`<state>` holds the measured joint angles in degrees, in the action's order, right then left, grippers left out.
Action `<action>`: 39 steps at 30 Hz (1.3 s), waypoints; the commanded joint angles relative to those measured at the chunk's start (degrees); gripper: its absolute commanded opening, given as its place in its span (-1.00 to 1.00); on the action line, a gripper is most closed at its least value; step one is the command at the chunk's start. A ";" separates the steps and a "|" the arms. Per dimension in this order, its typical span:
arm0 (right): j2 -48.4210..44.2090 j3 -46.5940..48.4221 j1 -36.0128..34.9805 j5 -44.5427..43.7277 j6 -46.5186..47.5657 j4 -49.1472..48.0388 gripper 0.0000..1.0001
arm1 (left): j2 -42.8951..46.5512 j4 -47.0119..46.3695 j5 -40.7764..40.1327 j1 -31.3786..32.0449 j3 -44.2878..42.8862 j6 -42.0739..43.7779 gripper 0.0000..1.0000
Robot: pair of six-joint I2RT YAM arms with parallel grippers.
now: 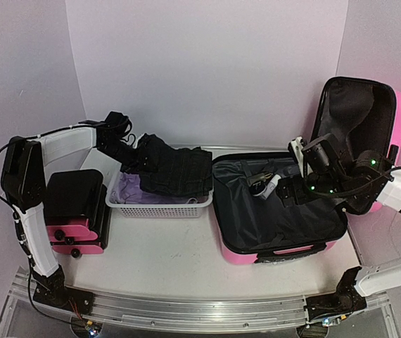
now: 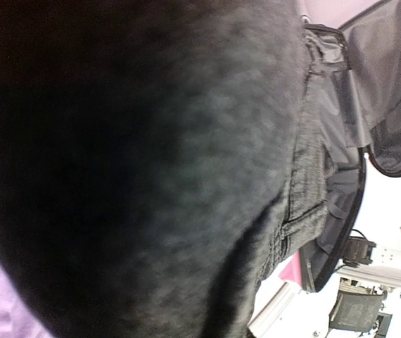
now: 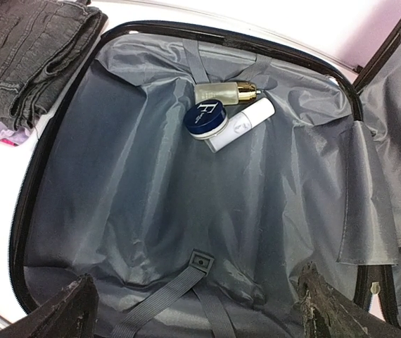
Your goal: Open, take out, and arrange the luggage
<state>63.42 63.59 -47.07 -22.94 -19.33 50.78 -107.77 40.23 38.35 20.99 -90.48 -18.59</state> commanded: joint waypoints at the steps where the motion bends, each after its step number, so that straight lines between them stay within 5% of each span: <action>1: -0.65 2.07 -0.20 0.08 -0.22 -1.21 0.97 | 0.22 -4.43 -3.22 -1.73 2.28 2.04 -1.00; 8: -0.50 2.06 -0.16 0.11 -0.11 -1.17 0.96 | -2.95 -2.72 -9.48 -2.32 3.86 3.55 -1.00; 11: -0.08 2.21 -0.15 0.15 -0.03 -1.21 0.97 | -3.18 -0.76 -13.98 -2.23 3.34 3.94 -0.83; 17: 0.14 2.46 -0.17 -0.10 0.34 -1.20 0.97 | 1.70 4.76 -28.30 -1.64 2.39 5.63 -0.04; 23: 0.66 2.25 -0.15 -0.50 0.85 -1.21 0.97 | 9.49 11.75 -49.47 5.31 -2.33 10.81 0.26; 29: 1.60 2.41 -0.16 -0.16 0.88 -1.34 0.96 | 7.89 12.13 -35.93 7.31 -7.36 9.05 0.28; 32: 1.88 2.50 -0.21 0.72 0.75 -1.73 0.97 | 1.88 11.01 -29.94 7.29 -13.35 8.39 -0.29; 39: 0.32 1.53 -0.22 2.31 -0.97 -2.51 0.97 | -12.96 5.11 -31.77 4.67 -21.00 6.36 -0.41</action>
<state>65.39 63.59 -47.07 -21.50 -18.98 50.50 -113.60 48.16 6.52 27.75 -108.20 -10.94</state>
